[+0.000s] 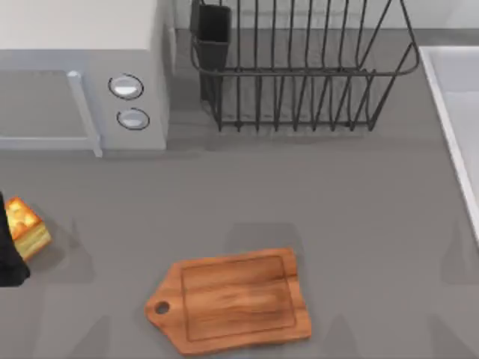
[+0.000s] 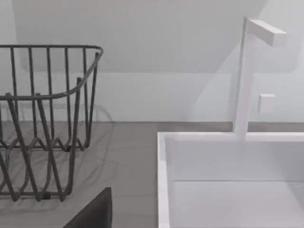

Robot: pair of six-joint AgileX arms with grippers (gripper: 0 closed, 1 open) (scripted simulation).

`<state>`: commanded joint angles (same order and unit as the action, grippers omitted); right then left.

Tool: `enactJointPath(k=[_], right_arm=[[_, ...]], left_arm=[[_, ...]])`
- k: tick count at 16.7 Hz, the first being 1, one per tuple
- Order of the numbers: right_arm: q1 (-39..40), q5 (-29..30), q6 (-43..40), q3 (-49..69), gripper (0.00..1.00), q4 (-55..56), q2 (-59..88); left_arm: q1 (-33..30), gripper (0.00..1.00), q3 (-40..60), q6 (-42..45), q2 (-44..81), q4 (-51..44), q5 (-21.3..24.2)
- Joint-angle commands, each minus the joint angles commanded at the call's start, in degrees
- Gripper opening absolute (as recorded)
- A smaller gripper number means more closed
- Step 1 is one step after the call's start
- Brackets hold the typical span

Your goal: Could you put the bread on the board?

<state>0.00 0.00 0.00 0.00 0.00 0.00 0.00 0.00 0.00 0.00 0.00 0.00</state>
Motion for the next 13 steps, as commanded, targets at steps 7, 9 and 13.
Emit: enactJointPath(k=[7,9,13], right_arm=[[0.0,0.0,0.0,0.0,1.0,0.0,0.0],[0.0,0.0,0.0,0.0,1.0,0.0,0.0],[0.0,0.0,0.0,0.0,1.0,0.0,0.0]], left_arm=[[0.3,1.0,8.4,5.12,9.13,-6.36,-0.11],[0.51,1.0,14.56,8.97,17.08,-11.24,-0.19],[0.88,1.0,28.88,18.28,39.62,-23.47,-0.24]])
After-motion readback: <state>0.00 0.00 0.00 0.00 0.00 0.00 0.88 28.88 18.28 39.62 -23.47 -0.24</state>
